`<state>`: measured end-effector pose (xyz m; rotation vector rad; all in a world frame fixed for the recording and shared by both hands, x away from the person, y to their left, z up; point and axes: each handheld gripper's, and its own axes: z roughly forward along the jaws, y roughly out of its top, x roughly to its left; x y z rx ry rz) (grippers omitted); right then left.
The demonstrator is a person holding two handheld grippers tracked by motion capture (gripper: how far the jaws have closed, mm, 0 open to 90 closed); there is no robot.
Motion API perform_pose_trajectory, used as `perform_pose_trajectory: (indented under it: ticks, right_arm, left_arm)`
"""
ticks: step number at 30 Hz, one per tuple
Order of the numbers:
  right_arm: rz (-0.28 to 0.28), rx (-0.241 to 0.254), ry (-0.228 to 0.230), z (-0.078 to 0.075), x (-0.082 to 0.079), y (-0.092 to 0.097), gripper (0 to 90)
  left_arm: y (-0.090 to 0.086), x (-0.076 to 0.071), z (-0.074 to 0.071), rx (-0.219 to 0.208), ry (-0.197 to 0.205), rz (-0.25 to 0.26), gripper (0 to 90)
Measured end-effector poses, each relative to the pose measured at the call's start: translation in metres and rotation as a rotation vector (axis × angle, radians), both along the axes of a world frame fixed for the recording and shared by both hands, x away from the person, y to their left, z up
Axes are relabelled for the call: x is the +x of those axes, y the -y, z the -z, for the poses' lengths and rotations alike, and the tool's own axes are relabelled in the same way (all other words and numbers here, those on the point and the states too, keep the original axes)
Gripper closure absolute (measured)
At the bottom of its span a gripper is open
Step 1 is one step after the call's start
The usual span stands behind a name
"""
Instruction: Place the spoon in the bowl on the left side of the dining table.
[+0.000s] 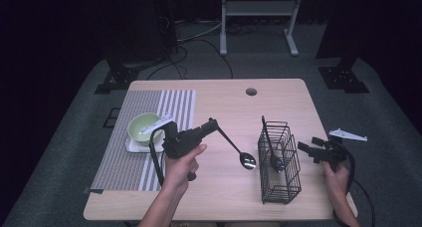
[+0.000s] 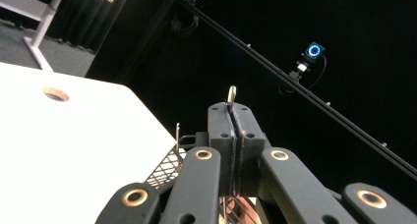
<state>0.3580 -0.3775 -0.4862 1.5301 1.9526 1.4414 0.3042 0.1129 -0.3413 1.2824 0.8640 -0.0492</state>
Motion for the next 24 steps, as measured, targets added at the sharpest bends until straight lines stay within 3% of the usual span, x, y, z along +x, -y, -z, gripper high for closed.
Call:
perform_pose_trajectory:
  ticks: [24]
  right_arm:
    - [0.001, -0.002, -0.005, 0.000, 0.000, 0.000, 13.4]
  left_arm:
    - [-0.029, 0.001, 0.012, 0.012, -0.022, -0.087, 89.3]
